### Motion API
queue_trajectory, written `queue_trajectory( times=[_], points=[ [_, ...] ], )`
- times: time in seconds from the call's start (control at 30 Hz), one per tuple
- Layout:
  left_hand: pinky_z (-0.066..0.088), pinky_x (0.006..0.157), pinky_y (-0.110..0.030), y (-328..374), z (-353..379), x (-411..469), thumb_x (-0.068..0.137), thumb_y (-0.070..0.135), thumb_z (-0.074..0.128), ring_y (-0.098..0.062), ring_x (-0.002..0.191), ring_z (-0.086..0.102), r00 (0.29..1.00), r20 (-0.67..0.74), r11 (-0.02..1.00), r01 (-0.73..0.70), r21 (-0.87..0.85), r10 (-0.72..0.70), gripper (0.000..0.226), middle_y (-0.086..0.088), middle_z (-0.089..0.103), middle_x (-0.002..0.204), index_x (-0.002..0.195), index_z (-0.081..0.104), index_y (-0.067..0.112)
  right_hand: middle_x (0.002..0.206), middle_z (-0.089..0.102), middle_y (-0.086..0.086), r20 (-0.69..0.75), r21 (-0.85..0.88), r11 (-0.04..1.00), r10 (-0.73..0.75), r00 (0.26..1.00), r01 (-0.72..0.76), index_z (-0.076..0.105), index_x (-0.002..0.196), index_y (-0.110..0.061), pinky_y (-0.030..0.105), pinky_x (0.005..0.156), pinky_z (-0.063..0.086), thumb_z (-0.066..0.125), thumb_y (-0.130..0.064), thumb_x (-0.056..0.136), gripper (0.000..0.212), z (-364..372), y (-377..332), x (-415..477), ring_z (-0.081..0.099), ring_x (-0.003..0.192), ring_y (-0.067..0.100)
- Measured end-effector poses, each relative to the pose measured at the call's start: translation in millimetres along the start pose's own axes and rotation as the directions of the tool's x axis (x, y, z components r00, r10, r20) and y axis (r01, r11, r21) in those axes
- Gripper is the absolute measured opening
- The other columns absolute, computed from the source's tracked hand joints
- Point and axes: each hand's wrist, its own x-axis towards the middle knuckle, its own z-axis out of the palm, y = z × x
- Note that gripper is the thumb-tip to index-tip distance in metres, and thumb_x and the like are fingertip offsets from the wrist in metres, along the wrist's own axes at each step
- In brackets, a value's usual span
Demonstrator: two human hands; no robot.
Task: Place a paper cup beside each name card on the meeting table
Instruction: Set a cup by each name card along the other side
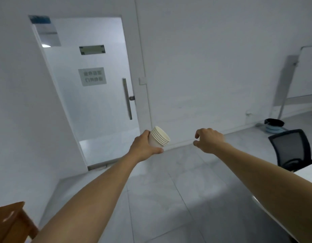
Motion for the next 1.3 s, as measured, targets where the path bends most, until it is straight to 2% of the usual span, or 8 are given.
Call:
queue_trajectory(
  times=[0.2, 0.33, 0.5, 0.67, 0.93, 1.1, 1.23, 1.3],
  points=[
    [0.058, 0.08, -0.048, 7, 41, 176, 0.059, 0.042, 0.088, -0.021, 0.094, 0.061, 0.999, 0.04, 0.999, -0.036, -0.003, 0.036, 0.065, 0.003, 0.06, 0.105, 0.109, 0.05, 0.024, 0.124, 0.062, 0.004, -0.024, 0.023, 0.998, 0.053, 0.998, -0.053, 0.059, 0.126, -0.024, 0.031, 0.079, 0.04, 0.058, -0.039, 0.092, 0.037, 3, 40, 166, 0.061, 0.111, 0.027],
    [0.059, 0.078, -0.049, 18, 68, 265, 0.059, 0.042, 0.088, -0.023, 0.093, 0.062, 0.994, 0.082, 0.997, -0.078, -0.009, 0.078, 0.066, 0.003, 0.06, 0.104, 0.11, 0.05, 0.024, 0.122, 0.063, 0.002, -0.022, 0.021, 0.997, 0.073, 0.997, -0.073, 0.06, 0.124, -0.024, 0.031, 0.078, 0.04, 0.059, -0.039, 0.091, 0.036, 4, 69, 241, 0.061, 0.11, 0.026],
    [0.058, 0.074, -0.046, 31, 122, 384, 0.061, 0.038, 0.088, -0.02, 0.08, 0.06, 0.978, 0.158, 0.99, -0.134, -0.043, 0.139, 0.063, 0.004, 0.06, 0.099, 0.109, 0.05, 0.023, 0.12, 0.064, 0.001, -0.034, 0.034, 0.987, 0.161, 0.986, -0.16, 0.061, 0.121, -0.024, 0.031, 0.079, 0.042, 0.059, -0.038, 0.09, 0.034, 23, 124, 333, 0.061, 0.109, 0.026],
    [0.058, 0.077, -0.046, 47, 184, 494, 0.061, 0.038, 0.087, -0.022, 0.092, 0.062, 0.941, 0.245, 0.972, -0.228, -0.058, 0.235, 0.063, 0.004, 0.061, 0.103, 0.11, 0.05, 0.023, 0.118, 0.066, 0.003, -0.047, 0.012, 0.959, 0.284, 0.958, -0.284, 0.062, 0.12, -0.023, 0.029, 0.074, 0.04, 0.061, -0.038, 0.09, 0.033, 41, 188, 412, 0.062, 0.106, 0.027],
    [0.057, 0.079, -0.045, 122, 291, 678, 0.063, 0.037, 0.087, -0.022, 0.093, 0.062, 0.813, 0.415, 0.911, -0.396, -0.118, 0.408, 0.061, 0.003, 0.062, 0.103, 0.11, 0.051, 0.021, 0.12, 0.065, 0.003, -0.091, 0.035, 0.849, 0.529, 0.844, -0.528, 0.061, 0.124, -0.023, 0.032, 0.077, 0.045, 0.06, -0.04, 0.093, 0.036, 35, 305, 513, 0.062, 0.105, 0.027],
    [0.059, 0.076, -0.047, 170, 391, 719, 0.061, 0.038, 0.087, -0.023, 0.091, 0.063, 0.685, 0.529, 0.861, -0.457, -0.224, 0.501, 0.062, 0.002, 0.062, 0.102, 0.109, 0.051, 0.023, 0.12, 0.065, 0.005, -0.11, 0.026, 0.735, 0.675, 0.729, -0.677, 0.063, 0.12, -0.022, 0.031, 0.075, 0.041, 0.061, -0.04, 0.091, 0.034, 29, 397, 520, 0.061, 0.107, 0.029],
    [0.055, 0.084, -0.046, 222, 484, 747, 0.06, 0.039, 0.088, -0.024, 0.096, 0.061, 0.57, 0.598, 0.805, -0.54, -0.245, 0.564, 0.063, 0.002, 0.062, 0.104, 0.108, 0.051, 0.021, 0.12, 0.065, 0.006, -0.129, 0.031, 0.654, 0.753, 0.646, -0.756, 0.064, 0.118, -0.023, 0.031, 0.075, 0.041, 0.062, -0.039, 0.089, 0.033, 34, 485, 533, 0.061, 0.108, 0.03],
    [0.055, 0.084, -0.046, 248, 519, 758, 0.059, 0.039, 0.089, -0.024, 0.097, 0.061, 0.537, 0.606, 0.785, -0.56, -0.264, 0.586, 0.063, 0.001, 0.062, 0.105, 0.107, 0.051, 0.021, 0.116, 0.066, 0.005, -0.139, 0.049, 0.631, 0.772, 0.62, -0.775, 0.065, 0.115, -0.023, 0.03, 0.073, 0.042, 0.062, -0.038, 0.089, 0.031, 33, 521, 540, 0.062, 0.104, 0.029]
  ],
)
